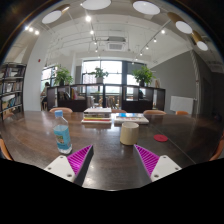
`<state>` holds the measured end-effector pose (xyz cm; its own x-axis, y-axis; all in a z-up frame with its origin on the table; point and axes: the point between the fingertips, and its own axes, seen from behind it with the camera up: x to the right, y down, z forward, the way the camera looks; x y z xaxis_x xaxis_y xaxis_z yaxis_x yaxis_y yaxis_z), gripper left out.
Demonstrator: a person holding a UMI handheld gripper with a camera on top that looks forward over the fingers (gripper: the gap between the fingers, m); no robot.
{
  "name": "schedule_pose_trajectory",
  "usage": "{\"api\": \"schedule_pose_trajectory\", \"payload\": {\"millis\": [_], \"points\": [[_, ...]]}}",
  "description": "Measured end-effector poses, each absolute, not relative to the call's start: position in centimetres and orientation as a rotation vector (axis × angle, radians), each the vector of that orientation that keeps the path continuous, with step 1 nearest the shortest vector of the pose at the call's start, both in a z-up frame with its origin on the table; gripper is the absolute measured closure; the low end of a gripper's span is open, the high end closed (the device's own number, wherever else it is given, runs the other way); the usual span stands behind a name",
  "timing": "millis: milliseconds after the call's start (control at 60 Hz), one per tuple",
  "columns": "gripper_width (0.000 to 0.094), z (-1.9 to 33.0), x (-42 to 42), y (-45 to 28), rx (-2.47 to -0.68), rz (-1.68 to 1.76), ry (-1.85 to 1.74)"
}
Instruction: Pour water
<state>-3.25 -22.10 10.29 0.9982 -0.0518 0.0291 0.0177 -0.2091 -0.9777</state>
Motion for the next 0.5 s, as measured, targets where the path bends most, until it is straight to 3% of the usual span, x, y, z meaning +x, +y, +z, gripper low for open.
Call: {"api": "schedule_pose_trajectory", "payload": {"millis": [300, 500], "points": [[0.0119, 8.9, -13.0, -21.8, -1.771, 0.072, -0.053], [0.0116, 7.9, -20.7, -17.2, -1.758, 0.110, -0.085]]}}
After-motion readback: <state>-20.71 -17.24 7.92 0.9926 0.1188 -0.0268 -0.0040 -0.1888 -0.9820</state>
